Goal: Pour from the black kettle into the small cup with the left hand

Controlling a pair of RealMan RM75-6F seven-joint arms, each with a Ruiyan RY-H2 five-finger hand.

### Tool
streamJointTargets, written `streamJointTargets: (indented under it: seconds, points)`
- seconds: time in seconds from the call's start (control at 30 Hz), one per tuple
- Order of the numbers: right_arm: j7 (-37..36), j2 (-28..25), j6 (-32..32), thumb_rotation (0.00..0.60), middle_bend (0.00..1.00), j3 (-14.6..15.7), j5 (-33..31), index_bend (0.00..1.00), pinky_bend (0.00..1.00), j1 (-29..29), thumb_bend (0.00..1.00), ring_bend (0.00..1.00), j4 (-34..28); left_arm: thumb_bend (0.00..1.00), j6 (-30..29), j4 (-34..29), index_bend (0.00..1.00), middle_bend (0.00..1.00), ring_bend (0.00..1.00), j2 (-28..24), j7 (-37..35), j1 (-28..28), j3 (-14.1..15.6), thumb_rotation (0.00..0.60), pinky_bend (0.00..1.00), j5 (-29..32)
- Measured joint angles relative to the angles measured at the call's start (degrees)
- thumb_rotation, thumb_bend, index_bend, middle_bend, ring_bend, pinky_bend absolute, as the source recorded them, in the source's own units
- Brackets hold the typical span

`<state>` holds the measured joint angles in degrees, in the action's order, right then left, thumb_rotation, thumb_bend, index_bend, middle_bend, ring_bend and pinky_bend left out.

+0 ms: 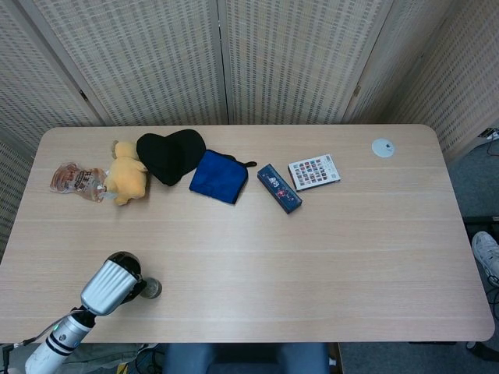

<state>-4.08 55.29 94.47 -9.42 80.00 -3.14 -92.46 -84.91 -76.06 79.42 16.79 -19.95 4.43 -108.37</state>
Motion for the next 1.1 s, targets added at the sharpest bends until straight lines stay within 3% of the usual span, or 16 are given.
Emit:
streamJointTargets:
  seconds: [0.37,0.8,1.1]
  points:
    - [0.4,0.0,-0.3,0.6,0.24,-0.1,-0.2,0.22,0.0,0.1,0.13,0.12,-0.1,0.4,0.4,-2.6,1.0,1.0,1.0,-0.4,-8.4,-0.4,-2.0,0.513,0.58,4.8]
    - [0.3,0.1,-0.4,0.6,0.24,-0.1,-0.3,0.22,0.0,0.1,0.13,0.12,0.0,0.4,7.2,-8.3,1.0,1.0,1.0,-2.2,-22.0,-2.0,-7.0,0.5,0.58,17.5]
    - [0.0,0.3,-0.8,0.6,0.24,-0.2,-0.6,0.22,0.0,0.2,0.13,0.12,0.5,0.4,13.3,-7.9,1.0,1.0,1.0,-1.4,-29.6,-3.1,-8.9,0.415,0.58,24.2]
